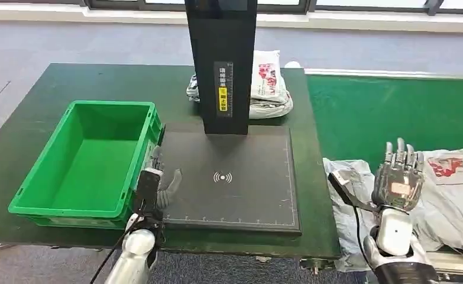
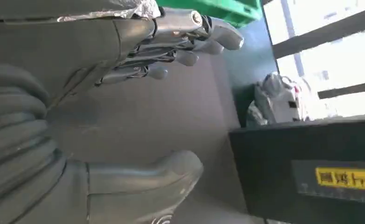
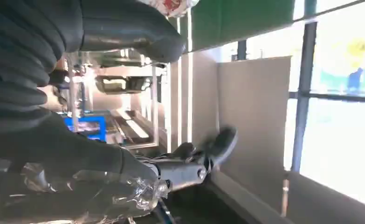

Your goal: Moved the parcel from conveyor to table for the left to box.

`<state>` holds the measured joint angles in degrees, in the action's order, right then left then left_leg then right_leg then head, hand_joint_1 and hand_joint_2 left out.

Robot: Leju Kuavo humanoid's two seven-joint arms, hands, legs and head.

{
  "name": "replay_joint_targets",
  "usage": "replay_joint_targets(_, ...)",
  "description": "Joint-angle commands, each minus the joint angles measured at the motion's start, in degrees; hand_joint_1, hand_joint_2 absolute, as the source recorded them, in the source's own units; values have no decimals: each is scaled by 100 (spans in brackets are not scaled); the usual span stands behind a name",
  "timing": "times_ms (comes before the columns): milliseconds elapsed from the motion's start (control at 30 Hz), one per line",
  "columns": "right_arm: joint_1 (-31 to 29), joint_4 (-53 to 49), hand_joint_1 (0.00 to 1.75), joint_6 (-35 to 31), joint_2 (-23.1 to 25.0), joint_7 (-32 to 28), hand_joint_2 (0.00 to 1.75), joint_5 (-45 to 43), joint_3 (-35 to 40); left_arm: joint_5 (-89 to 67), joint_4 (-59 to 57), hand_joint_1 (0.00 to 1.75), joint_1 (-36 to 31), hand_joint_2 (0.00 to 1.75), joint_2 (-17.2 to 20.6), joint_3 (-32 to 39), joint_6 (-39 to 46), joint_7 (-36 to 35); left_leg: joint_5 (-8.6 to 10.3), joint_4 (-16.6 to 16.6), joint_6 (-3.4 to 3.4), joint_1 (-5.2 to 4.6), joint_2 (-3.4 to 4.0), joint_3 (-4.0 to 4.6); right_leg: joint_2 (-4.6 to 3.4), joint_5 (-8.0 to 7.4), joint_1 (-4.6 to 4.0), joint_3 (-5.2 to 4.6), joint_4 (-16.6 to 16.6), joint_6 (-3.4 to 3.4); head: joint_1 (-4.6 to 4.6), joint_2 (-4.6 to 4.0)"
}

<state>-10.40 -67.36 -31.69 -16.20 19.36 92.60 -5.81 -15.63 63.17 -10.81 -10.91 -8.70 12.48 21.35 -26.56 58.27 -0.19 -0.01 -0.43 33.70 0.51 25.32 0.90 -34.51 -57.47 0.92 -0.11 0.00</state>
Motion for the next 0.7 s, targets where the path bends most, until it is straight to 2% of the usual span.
replay_joint_targets(33, 0, -260, 0, 118, 484, -39, 175, -1220, -649, -48, -182, 0, -186, 175, -14, 213, -64, -36, 0, -5, -4, 4, 10, -3, -11, -4, -5, 5, 6, -5, 0, 0)
replay_joint_targets(267, -37, -156, 0, 536, 541, -72, 175, -1258, -665, -75, -196, 0, -162, 175, 0, 207, -96, -28, 0, -12, -7, 5, 18, -19, -20, -5, -6, 17, 15, -9, -2, 0)
replay_joint_targets(300, -89, -43, 0, 992, 516, -129, 175, -1539, -624, -83, -178, 0, -151, 175, 10, 205, -114, -34, -1, -7, -6, 4, 17, -13, -20, -3, -5, 10, 8, -7, -2, 0)
replay_joint_targets(333, -92, -33, 0, 1077, 502, -122, 175, -1577, -608, -86, -170, 0, -149, 175, 13, 207, -118, -34, -1, -14, -7, 5, 22, -23, -25, -5, -5, 18, 14, -10, -2, 0)
replay_joint_targets(433, -112, 240, 0, 2796, 477, -239, 175, -2398, -482, -118, -105, 0, -131, 175, 83, 201, -180, -96, -1, -17, -7, 6, 29, -27, -31, -7, -7, 22, 19, -9, -2, 0)
replay_joint_targets(700, -85, 277, 0, 2796, 460, -237, 175, -2431, -435, -118, -98, 0, -137, 175, 95, 208, -198, -105, -2, -7, -5, 7, 21, -13, -24, -5, -6, 13, 11, -6, 0, 0)
